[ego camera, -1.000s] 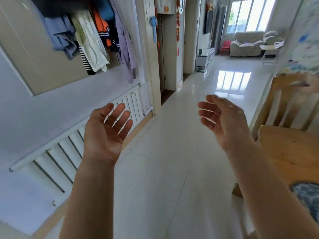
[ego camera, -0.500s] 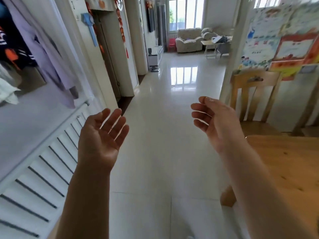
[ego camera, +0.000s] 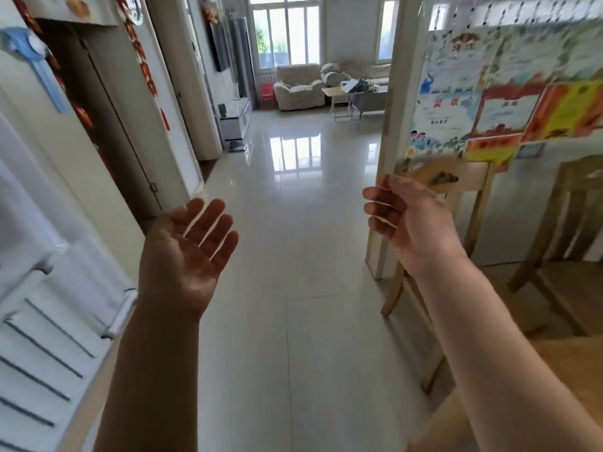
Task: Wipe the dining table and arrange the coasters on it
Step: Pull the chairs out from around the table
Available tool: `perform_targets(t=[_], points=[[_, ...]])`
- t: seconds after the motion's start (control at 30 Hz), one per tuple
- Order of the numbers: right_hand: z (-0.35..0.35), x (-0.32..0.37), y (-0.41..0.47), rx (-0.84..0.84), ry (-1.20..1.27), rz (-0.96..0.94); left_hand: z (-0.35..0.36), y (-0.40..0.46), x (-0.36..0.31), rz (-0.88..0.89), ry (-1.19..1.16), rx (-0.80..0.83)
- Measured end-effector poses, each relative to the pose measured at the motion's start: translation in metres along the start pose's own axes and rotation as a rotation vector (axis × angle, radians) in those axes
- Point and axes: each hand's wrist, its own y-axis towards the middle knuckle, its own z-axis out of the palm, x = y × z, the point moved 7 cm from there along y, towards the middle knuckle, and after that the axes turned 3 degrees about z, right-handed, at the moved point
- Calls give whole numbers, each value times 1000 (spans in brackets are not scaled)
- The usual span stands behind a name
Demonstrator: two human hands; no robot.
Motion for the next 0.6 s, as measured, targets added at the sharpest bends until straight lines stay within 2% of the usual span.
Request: perform_targets(t=[0.3,0.6], points=[[-20,27,188,-109,7,-114,105,195,64,-110,37,213],[-47,55,371,-355,2,-201,281,400,144,-277,148,508]])
